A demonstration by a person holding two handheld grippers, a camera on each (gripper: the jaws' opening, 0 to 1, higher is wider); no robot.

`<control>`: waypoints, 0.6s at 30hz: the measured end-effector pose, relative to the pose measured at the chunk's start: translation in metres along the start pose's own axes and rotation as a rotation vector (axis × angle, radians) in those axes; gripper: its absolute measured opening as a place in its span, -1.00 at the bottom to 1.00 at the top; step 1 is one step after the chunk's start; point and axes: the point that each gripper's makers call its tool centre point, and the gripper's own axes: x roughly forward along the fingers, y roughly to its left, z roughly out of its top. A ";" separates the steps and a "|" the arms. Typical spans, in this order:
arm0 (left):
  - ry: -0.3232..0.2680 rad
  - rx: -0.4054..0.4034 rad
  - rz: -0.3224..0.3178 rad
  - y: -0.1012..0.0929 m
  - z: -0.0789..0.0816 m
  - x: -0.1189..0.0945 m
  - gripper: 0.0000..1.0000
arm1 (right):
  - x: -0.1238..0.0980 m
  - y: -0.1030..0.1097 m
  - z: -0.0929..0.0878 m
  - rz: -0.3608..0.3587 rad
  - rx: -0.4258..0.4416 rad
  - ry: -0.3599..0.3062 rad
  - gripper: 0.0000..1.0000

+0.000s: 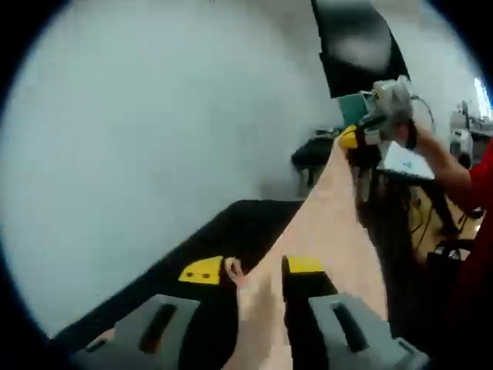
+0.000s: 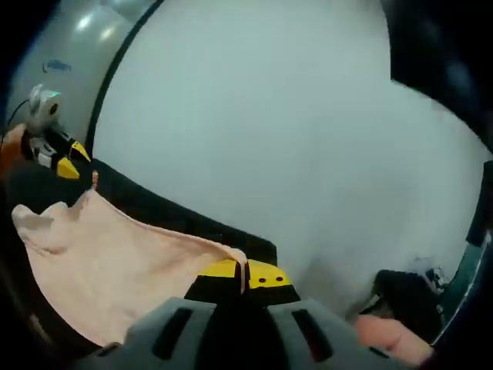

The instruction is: Fold the towel on the table until its edges align and the towel forms a compact rectangular stack.

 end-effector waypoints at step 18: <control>0.144 -0.609 0.105 0.098 -0.232 -0.115 -0.34 | -0.006 0.007 -0.047 0.046 0.046 -0.016 -1.00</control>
